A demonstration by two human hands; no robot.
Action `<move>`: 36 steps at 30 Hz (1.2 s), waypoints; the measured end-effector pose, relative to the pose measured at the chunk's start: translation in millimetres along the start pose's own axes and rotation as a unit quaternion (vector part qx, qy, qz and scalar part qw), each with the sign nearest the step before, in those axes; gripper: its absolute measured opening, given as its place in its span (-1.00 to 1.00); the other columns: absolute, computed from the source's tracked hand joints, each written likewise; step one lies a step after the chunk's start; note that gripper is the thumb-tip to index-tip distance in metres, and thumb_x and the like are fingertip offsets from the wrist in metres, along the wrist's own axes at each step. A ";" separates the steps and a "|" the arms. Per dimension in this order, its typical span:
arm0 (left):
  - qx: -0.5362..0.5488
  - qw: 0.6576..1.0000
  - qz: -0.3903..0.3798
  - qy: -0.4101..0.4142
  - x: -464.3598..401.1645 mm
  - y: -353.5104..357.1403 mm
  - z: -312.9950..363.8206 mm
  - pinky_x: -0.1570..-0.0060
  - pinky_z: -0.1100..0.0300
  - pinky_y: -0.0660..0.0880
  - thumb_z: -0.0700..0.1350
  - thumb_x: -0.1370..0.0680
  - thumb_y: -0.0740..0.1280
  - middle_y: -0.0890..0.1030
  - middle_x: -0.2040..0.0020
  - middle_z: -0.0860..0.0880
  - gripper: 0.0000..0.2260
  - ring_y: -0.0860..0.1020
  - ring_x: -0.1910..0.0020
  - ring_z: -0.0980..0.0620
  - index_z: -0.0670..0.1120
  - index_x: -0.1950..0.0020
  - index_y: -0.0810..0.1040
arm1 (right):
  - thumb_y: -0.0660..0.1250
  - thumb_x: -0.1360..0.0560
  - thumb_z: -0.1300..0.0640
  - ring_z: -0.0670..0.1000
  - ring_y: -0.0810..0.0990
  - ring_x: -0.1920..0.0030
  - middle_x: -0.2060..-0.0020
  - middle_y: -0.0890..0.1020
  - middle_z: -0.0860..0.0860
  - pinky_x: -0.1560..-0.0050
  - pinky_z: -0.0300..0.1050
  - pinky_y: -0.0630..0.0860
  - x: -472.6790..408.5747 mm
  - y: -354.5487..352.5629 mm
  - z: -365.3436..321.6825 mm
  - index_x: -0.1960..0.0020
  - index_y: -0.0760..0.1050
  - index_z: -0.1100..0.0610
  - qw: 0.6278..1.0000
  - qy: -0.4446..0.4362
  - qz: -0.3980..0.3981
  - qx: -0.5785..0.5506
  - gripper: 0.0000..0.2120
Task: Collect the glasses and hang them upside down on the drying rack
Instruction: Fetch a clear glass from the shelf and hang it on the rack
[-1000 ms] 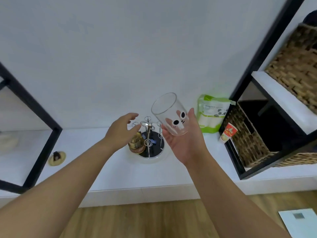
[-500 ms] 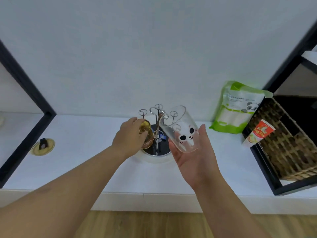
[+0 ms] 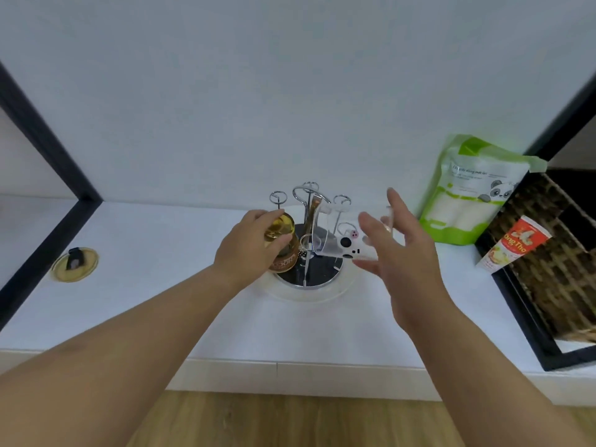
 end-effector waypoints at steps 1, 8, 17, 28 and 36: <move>0.002 1.000 0.001 0.001 -0.4 -0.6 -1.2 -0.21 0.12 0.43 0.16 -0.61 0.34 0.45 -0.41 0.08 -0.52 0.47 -0.33 0.02 0.14 -0.53 0.41 | 0.53 -0.44 -0.16 -0.05 0.60 -0.31 -0.33 0.44 -0.26 -0.23 0.16 0.64 -4.9 4.3 -2.6 -0.45 0.41 -0.40 0.998 -0.022 -0.005 0.060 -0.37; 0.013 1.000 -0.002 0.008 -3.9 -2.2 -7.3 -0.16 0.15 0.41 0.15 -0.58 0.39 0.48 -0.37 0.09 -0.50 0.48 -0.30 0.05 0.14 -0.52 0.44 | 0.47 -0.53 -0.08 -0.40 0.48 -0.06 -0.30 0.36 -0.12 0.09 -0.52 0.39 -15.7 29.6 2.1 -0.56 0.31 -0.29 0.936 -0.132 -0.048 0.323 -0.34; 0.003 1.000 -0.016 0.016 -6.8 -7.2 -12.0 -0.16 0.13 0.44 0.18 -0.58 0.39 0.46 -0.39 0.10 -0.48 0.47 -0.30 0.06 0.16 -0.53 0.42 | 0.41 -0.53 -0.11 0.11 0.48 -0.32 -0.41 0.36 -0.01 -0.09 -0.02 0.53 -25.2 49.8 15.6 -0.58 0.27 -0.29 0.823 -0.192 -0.115 0.522 -0.34; 0.008 1.000 0.001 0.025 -7.2 -3.0 -13.5 -0.18 0.17 0.43 0.14 -0.59 0.39 0.46 -0.40 0.08 -0.49 0.48 -0.32 0.05 0.14 -0.53 0.42 | 0.42 -0.52 -0.09 0.14 0.44 -0.33 -0.39 0.42 0.00 -0.12 0.08 0.56 -38.5 64.0 44.1 -0.61 0.24 -0.13 0.770 -0.183 -0.168 0.588 -0.29; 0.014 1.000 0.004 0.022 -5.2 -4.4 -11.1 -0.22 0.14 0.45 0.13 -0.59 0.40 0.47 -0.39 0.11 -0.50 0.47 -0.32 0.07 0.15 -0.52 0.44 | 0.46 -0.51 -0.07 0.14 0.46 -0.34 -0.36 0.46 0.02 -0.10 0.07 0.56 -45.3 68.5 58.7 -0.57 0.32 -0.03 0.760 -0.167 -0.180 0.602 -0.32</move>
Point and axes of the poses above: each hand's wrist, its own x-axis away from the middle knuckle, its own y-axis out of the palm, z = x × y, the point moved 2 cm from there along -x, towards the middle knuckle
